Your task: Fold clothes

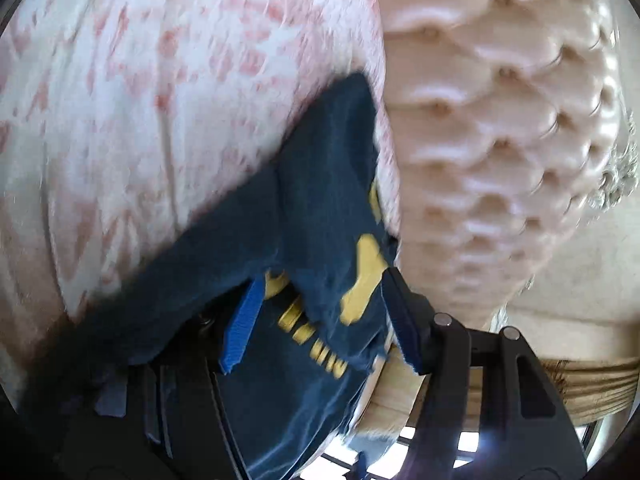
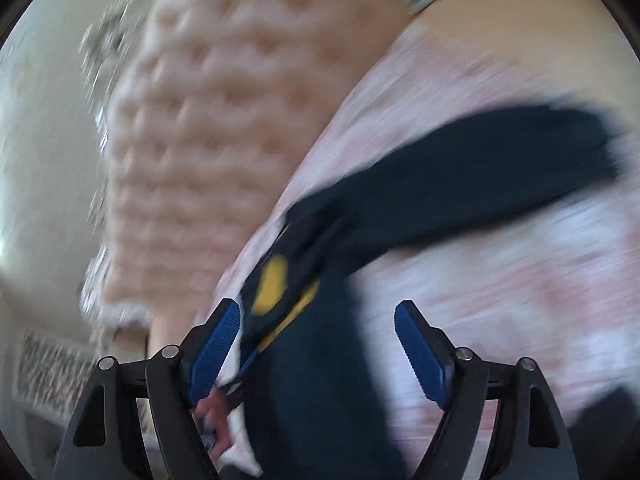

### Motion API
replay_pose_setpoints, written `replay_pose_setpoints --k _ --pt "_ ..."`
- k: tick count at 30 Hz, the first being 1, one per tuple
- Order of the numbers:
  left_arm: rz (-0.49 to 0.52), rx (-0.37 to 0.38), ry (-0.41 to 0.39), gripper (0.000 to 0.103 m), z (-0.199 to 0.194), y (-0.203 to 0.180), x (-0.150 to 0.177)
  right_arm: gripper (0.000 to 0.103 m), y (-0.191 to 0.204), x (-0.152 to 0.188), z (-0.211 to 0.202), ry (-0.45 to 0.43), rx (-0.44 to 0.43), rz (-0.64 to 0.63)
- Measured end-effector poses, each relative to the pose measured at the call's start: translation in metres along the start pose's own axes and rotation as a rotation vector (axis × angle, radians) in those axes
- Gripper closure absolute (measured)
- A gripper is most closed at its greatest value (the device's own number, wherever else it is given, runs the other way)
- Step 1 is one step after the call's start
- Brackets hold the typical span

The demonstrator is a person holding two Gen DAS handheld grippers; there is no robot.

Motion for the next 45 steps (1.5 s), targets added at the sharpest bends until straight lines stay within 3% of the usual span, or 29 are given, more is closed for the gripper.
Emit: replay_pose_setpoints --k 2,5,6,7,8,11,13,20,22,24,26,28,31,35,45 --pt "0.007 -0.019 -0.011 0.040 0.004 -0.003 -0.002 0.022 0.015 0.002 0.043 0.054 -0.040 -0.018" --pt "0.033 -0.062 -0.021 0.048 0.011 -0.009 -0.004 0.022 0.015 0.005 0.081 0.072 0.024 -0.028" --pt "0.039 -0.078 -0.021 0.060 0.013 -0.009 -0.005 0.022 0.013 0.007 0.086 0.073 0.052 -0.040" --pt "0.042 -0.091 -0.020 0.085 0.013 -0.008 -0.005 0.022 0.011 0.009 0.091 0.075 0.080 -0.051" --pt "0.050 -0.108 -0.029 0.094 0.009 -0.008 -0.006 0.022 0.009 0.011 0.095 0.076 0.108 -0.062" --pt "0.089 -0.109 -0.098 0.093 -0.011 -0.010 -0.012 0.026 0.006 0.015 0.102 0.081 0.164 -0.099" --pt "0.057 -0.088 -0.116 0.093 -0.022 -0.004 -0.022 0.029 0.006 0.017 0.101 0.084 0.178 -0.120" --pt "0.087 -0.088 -0.030 0.089 -0.013 0.003 -0.030 0.028 0.005 0.018 0.097 0.079 0.174 -0.100" --pt "0.095 -0.074 -0.005 0.067 -0.010 0.002 -0.025 0.028 0.004 0.017 0.095 0.076 0.162 -0.074" --pt "0.091 -0.053 0.017 0.055 -0.020 0.001 -0.015 0.027 0.005 0.014 0.086 0.073 0.153 -0.038" --pt "0.088 -0.031 0.039 0.048 -0.030 0.001 -0.006 0.027 0.009 0.008 0.076 0.048 0.097 -0.031" --pt "0.133 0.021 0.055 0.041 -0.044 -0.002 0.001 0.026 0.011 -0.005 0.065 0.016 -0.023 0.009" --pt "0.201 0.099 0.078 0.039 -0.065 -0.007 0.011 0.021 -0.001 -0.022 0.074 0.067 -0.119 0.140" --pt "0.385 0.104 0.084 0.039 -0.077 -0.012 0.016 0.021 -0.012 -0.034 0.096 0.104 -0.036 0.208" --pt "0.720 0.069 0.014 0.039 -0.103 -0.038 -0.010 0.024 0.001 -0.048 0.133 0.029 0.175 0.142"
Point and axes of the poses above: each gripper's, at about its wrist camera, not at the fingertips, and z roughly the way its jaws point, y to its left, x to its underside, the point moved 1 cm from there along z, roughly the way its jaws point
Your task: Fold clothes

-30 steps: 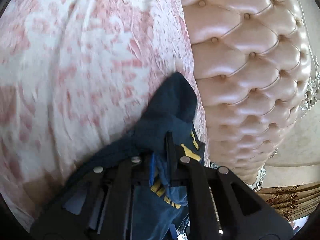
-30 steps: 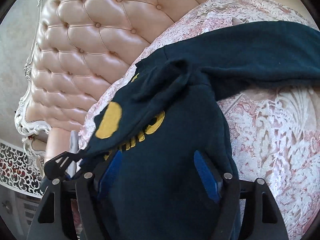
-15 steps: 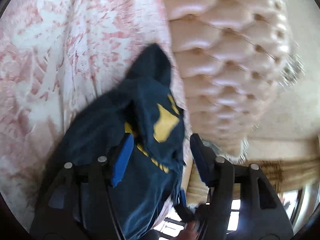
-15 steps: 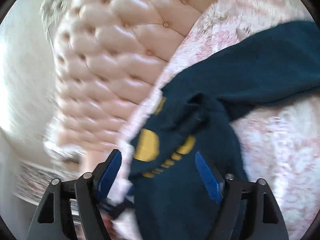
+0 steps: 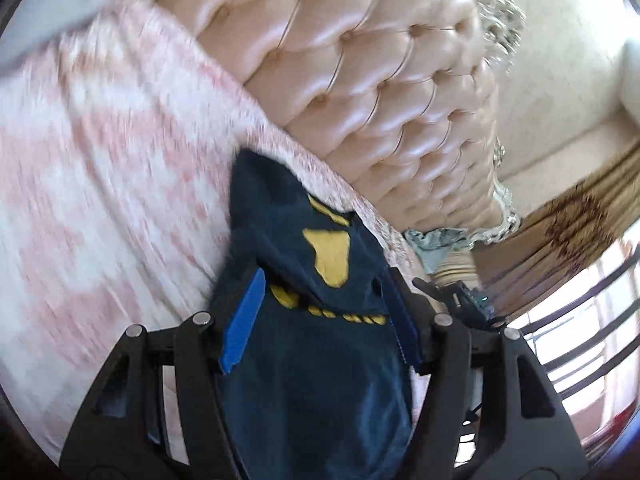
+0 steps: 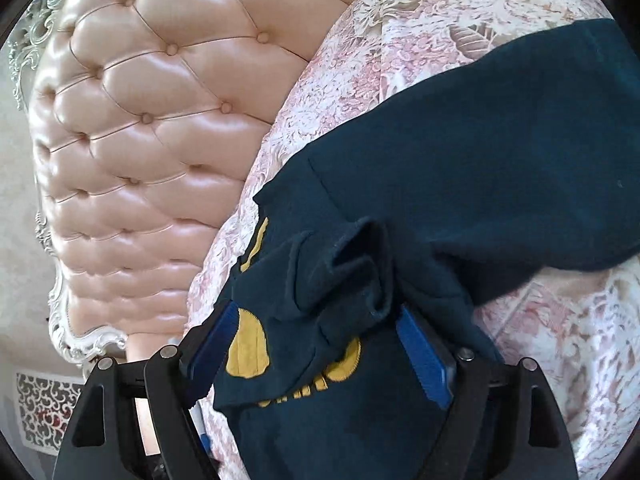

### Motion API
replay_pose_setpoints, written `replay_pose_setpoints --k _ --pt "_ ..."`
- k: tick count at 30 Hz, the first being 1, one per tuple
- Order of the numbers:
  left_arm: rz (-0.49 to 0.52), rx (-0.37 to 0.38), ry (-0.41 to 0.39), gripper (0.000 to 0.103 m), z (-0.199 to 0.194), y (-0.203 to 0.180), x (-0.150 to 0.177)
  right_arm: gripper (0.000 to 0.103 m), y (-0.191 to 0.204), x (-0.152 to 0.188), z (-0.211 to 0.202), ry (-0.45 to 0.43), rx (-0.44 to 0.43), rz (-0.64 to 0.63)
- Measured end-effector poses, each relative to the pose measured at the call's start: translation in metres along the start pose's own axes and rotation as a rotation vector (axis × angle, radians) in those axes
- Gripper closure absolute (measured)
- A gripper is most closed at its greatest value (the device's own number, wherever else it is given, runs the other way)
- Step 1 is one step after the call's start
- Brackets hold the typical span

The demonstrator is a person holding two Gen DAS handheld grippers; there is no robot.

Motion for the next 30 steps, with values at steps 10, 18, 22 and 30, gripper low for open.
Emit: replay_pose_setpoints --k 10,18,22,30 --pt "0.115 -0.162 0.131 0.039 0.067 0.036 -0.121 0.090 0.017 0.011 -0.032 -0.148 0.183 -0.147" --pt "0.407 -0.310 0.280 0.049 0.125 0.021 -0.090 0.090 0.024 0.012 -0.028 -0.156 0.317 -0.268" --pt "0.476 -0.315 0.270 0.049 0.127 0.010 -0.079 0.086 0.012 0.016 -0.017 -0.113 0.339 -0.250" --pt "0.728 -0.492 0.335 0.046 0.152 0.002 -0.045 0.078 0.018 0.025 -0.026 -0.095 0.372 -0.282"
Point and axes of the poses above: each gripper's, at about its wrist camera, not at the fingertips, and z roughly the way its jaws point, y to its left, x to its underside, the point moved 1 cm from there along z, roughly the way its jaws point
